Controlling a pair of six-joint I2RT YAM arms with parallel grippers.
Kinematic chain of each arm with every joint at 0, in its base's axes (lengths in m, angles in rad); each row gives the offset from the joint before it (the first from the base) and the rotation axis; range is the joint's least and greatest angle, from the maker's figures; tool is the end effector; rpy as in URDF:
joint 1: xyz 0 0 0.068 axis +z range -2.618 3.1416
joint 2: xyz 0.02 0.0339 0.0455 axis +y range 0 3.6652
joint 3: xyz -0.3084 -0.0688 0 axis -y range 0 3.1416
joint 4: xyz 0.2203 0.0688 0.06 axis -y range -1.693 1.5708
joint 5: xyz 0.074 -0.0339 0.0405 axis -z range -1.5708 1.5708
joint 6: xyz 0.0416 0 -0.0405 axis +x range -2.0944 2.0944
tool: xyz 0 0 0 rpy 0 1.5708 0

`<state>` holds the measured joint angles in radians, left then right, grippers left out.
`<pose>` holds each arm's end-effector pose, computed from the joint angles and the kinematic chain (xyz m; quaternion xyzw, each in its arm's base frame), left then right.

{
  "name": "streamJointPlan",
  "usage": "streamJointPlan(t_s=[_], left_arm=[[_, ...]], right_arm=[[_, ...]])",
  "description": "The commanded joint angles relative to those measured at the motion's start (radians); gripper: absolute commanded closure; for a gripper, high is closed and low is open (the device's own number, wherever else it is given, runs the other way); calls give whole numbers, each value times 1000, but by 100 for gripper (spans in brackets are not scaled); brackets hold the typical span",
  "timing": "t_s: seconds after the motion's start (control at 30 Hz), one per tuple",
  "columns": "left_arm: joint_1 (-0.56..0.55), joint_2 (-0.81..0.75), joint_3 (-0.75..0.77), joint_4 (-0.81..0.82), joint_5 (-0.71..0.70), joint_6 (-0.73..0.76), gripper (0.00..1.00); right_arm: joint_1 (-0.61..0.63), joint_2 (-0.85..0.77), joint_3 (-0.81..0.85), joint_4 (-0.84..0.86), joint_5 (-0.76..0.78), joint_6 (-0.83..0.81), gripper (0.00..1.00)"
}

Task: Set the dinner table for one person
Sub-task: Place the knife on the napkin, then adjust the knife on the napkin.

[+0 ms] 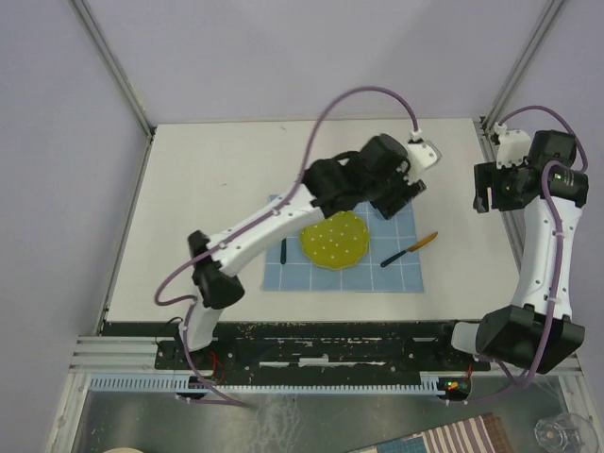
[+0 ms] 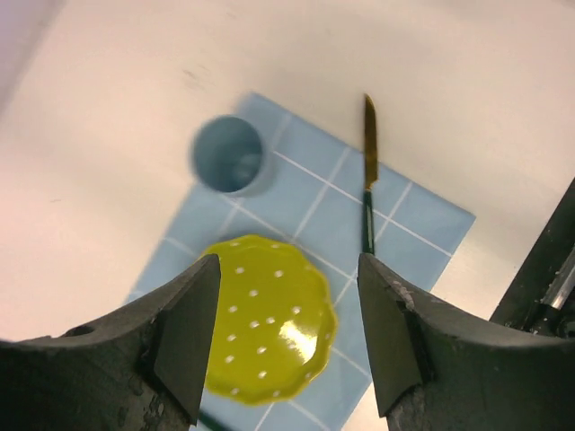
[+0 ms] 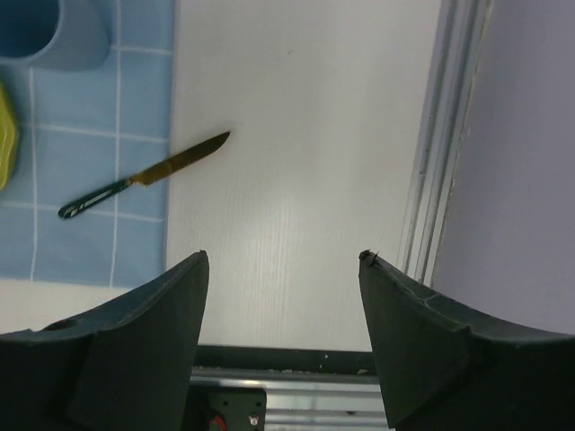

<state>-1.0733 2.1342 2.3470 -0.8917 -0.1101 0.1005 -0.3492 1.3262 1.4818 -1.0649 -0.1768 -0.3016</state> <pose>0.2317 -0.4171 0.4070 0.4791 0.7632 -0.1574 0.4039 0.2132 -0.0699 0.4154 -0.0062 0.9425 -0.0243 0.3332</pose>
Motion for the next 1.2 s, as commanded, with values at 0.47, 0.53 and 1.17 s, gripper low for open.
streamJointPlan(t_s=[0.47, 0.53, 1.17], left_arm=[[550, -402, -537, -17, -147, 85, 33], [599, -400, -557, -35, -120, 73, 33], [783, -322, -429, -170, -36, 73, 40]], right_arm=[[4, 260, -96, -696, -520, -529, 28], [8, 305, -80, -691, -555, -520, 29], [80, 437, -206, -199, -415, -93, 30]])
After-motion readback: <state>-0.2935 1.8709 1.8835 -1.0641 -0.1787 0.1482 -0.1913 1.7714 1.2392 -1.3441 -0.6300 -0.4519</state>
